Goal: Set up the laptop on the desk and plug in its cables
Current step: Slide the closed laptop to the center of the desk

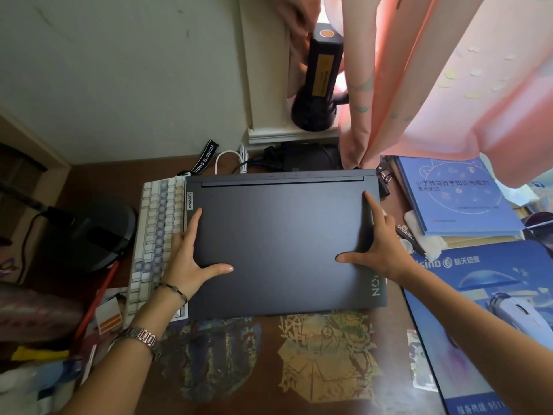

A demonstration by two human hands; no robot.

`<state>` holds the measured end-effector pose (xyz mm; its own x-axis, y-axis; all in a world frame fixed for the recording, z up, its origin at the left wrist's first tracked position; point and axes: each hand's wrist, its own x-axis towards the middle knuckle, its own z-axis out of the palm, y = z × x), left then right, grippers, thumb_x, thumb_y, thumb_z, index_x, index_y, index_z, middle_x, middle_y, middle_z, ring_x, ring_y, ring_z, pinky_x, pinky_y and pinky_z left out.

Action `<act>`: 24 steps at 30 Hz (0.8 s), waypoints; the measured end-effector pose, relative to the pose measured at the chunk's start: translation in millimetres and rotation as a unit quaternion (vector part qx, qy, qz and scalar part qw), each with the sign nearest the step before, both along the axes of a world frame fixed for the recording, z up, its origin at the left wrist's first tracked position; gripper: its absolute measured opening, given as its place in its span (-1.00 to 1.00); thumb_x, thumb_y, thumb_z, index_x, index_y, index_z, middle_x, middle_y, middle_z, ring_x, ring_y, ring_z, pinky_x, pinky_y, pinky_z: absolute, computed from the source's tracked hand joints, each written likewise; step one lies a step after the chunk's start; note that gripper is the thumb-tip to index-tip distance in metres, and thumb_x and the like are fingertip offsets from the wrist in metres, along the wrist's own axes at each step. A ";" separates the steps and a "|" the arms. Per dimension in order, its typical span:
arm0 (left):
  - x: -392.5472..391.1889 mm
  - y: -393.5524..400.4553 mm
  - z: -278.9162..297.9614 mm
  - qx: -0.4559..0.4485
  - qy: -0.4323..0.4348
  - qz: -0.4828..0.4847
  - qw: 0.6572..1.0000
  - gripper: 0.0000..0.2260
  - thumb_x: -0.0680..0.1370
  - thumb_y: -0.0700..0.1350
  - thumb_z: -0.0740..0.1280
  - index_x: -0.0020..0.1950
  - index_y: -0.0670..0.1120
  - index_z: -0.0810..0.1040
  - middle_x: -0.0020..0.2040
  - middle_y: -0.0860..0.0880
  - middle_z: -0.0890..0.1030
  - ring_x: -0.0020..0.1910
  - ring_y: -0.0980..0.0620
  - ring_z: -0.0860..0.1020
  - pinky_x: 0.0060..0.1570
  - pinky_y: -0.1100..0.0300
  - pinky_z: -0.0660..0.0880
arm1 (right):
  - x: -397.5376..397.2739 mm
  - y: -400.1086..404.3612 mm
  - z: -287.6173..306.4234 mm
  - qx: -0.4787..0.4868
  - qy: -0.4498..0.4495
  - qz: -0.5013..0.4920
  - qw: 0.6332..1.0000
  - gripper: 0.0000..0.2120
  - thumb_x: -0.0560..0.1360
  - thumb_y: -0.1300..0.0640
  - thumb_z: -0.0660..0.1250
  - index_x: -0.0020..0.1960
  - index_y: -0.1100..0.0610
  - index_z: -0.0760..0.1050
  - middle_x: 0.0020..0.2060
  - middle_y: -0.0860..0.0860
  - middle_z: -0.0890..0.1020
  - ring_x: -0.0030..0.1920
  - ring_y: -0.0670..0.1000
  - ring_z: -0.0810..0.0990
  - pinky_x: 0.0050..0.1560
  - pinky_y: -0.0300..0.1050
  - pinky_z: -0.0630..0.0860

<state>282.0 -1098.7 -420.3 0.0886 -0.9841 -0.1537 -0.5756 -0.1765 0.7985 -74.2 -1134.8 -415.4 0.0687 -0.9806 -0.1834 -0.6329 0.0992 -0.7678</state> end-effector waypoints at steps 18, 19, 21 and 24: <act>15.5 -10.6 41.8 -0.015 -0.288 -0.006 0.957 -0.50 0.37 0.01 0.45 0.27 -0.02 0.43 0.32 -0.13 0.34 0.26 -0.16 0.38 0.18 -0.09 0.42 | -15.8 -7.3 56.9 0.008 0.365 0.102 0.925 -0.28 0.34 -0.24 0.38 0.38 -0.05 0.20 0.14 0.12 0.55 0.07 0.18 0.53 -0.11 0.00 0.45; 17.5 -12.4 54.9 -0.013 -0.312 -0.012 0.950 -0.60 0.40 0.01 0.41 0.21 -0.01 0.48 0.29 -0.12 0.39 0.21 -0.14 0.43 0.12 -0.08 0.46 | -17.6 -10.0 69.8 -0.015 0.390 0.101 0.915 -0.44 0.37 -0.24 0.36 0.25 0.00 0.35 0.08 0.10 0.59 0.02 0.17 0.56 -0.14 -0.02 0.43; 17.6 -14.6 82.2 -0.019 -0.339 -0.031 0.940 -0.69 0.43 0.03 0.37 0.15 0.01 0.50 0.22 -0.10 0.50 0.11 -0.12 0.50 0.03 -0.06 0.51 | -19.7 -13.8 94.4 -0.091 0.423 0.100 0.896 -0.59 0.40 -0.21 0.34 0.11 0.04 0.45 0.00 0.07 0.63 -0.03 0.16 0.59 -0.18 -0.04 0.40; 15.6 -15.7 118.0 -0.074 -0.356 -0.047 0.931 -0.73 0.42 0.03 0.38 0.09 0.02 0.54 0.07 -0.06 0.60 -0.02 -0.08 0.54 -0.06 -0.03 0.53 | -16.8 -17.3 124.7 -0.201 0.437 0.109 0.870 -0.66 0.42 -0.12 0.35 0.08 0.07 0.47 -0.02 0.06 0.64 -0.02 0.17 0.59 -0.23 -0.07 0.35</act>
<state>297.6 -1114.4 -302.3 0.0294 -0.9984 0.0488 -0.9750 -0.0179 0.2213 -91.0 -1152.2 -290.8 0.2683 -0.9586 0.0952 -0.9623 -0.2621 0.0723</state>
